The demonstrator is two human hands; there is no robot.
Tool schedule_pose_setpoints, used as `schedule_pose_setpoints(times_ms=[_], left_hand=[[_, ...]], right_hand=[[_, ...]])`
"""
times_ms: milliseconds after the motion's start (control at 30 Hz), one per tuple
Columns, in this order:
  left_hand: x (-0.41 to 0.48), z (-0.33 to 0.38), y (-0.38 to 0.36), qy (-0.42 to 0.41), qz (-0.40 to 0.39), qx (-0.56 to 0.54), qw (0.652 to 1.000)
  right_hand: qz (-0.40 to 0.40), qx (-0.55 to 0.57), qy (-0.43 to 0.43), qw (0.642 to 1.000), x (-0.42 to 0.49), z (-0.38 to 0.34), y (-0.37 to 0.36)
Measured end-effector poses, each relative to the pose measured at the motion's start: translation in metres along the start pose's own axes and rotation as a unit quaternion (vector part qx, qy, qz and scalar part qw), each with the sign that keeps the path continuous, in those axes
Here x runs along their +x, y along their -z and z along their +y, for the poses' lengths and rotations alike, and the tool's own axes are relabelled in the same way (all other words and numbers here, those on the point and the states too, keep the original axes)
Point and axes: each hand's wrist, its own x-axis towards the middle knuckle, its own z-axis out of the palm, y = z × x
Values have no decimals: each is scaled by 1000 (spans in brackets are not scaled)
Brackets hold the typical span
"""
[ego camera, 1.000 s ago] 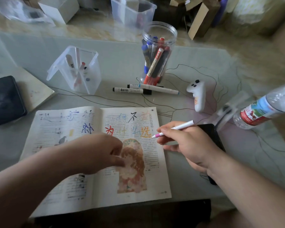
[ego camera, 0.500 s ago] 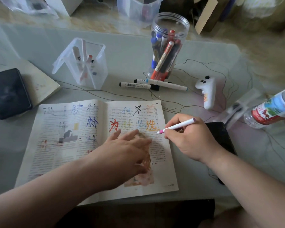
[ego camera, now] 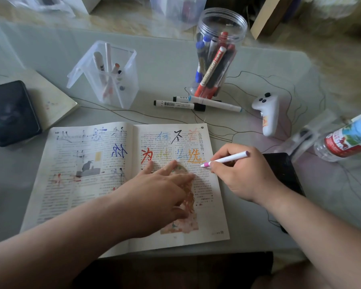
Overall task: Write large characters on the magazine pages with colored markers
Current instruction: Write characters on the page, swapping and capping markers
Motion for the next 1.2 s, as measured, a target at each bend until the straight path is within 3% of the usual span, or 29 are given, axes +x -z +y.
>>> schedule_pose_setpoints(times_ms=[167, 633, 967, 1200], left_hand=[[-2, 2, 2, 4, -4, -8, 1000], [-2, 2, 3, 4, -4, -3, 1000], [-3, 4, 5, 4, -5, -1, 1000], [-3, 3, 4, 7, -6, -1, 1000]], right_hand=[[-34, 6, -4, 999, 0, -3, 2], [15, -34, -3, 999, 7, 5, 4], [-60, -5, 10, 998, 2, -1, 6], [-57, 2, 11, 998, 5, 0, 10]])
